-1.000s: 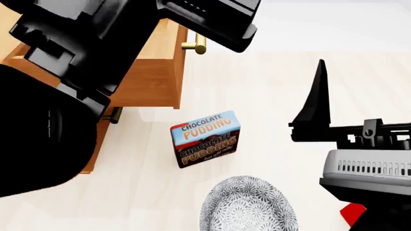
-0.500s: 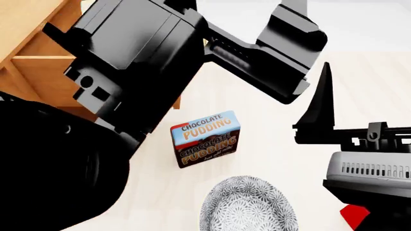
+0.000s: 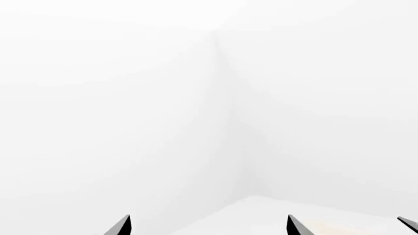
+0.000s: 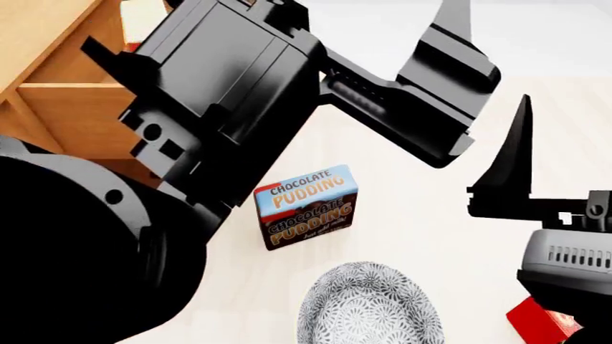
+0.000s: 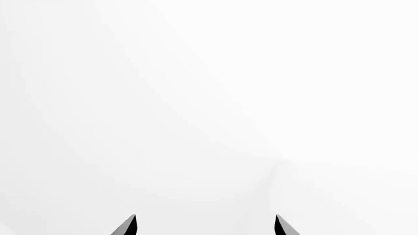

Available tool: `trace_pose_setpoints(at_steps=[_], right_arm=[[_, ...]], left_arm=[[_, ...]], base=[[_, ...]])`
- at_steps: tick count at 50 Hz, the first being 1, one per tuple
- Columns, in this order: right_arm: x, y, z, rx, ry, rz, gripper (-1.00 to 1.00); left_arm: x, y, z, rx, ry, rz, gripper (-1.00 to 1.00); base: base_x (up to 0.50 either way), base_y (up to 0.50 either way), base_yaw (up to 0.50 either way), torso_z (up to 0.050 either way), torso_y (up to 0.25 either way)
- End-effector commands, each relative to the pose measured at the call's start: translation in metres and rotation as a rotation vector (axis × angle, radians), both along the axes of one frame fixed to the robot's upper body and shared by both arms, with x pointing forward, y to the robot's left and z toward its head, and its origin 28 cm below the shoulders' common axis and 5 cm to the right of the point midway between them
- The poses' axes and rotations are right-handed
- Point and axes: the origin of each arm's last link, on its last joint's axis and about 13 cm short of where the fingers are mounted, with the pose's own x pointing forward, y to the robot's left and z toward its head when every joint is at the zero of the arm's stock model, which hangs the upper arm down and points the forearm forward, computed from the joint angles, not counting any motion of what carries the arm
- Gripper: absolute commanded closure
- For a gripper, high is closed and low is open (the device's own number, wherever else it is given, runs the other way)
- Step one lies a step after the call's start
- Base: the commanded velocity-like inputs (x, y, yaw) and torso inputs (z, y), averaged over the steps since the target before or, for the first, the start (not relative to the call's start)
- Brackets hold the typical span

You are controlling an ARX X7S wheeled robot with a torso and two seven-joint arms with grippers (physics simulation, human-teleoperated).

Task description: Put the butter at the front in the top drawer of the cabinet and close it.

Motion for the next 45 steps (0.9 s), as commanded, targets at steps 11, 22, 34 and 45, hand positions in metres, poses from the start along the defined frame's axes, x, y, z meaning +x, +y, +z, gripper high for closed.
trace_pose_setpoints(at_steps=[11, 22, 34, 45], right_arm=[[-0.024, -0.014, 0.014, 0.008, -0.051, -0.084, -1.00], [-0.037, -0.021, 0.018, 0.025, -0.077, -0.126, -1.00], [-0.037, -0.023, 0.014, 0.037, -0.074, -0.126, -1.00], [-0.037, -0.022, 0.013, 0.043, -0.070, -0.127, -1.00]], left_arm=[[0.004, -0.002, -0.001, 0.011, 0.007, 0.002, -1.00], [0.006, -0.005, -0.003, 0.021, 0.014, -0.002, -1.00], [0.013, -0.011, -0.009, 0.044, 0.035, -0.003, -1.00], [0.009, -0.024, -0.019, 0.068, 0.052, -0.058, -1.00]], base=[[0.00, 0.00, 0.00, 0.000, 0.000], [0.00, 0.00, 0.00, 0.000, 0.000], [0.00, 0.00, 0.00, 0.000, 0.000], [0.00, 0.00, 0.00, 0.000, 0.000]])
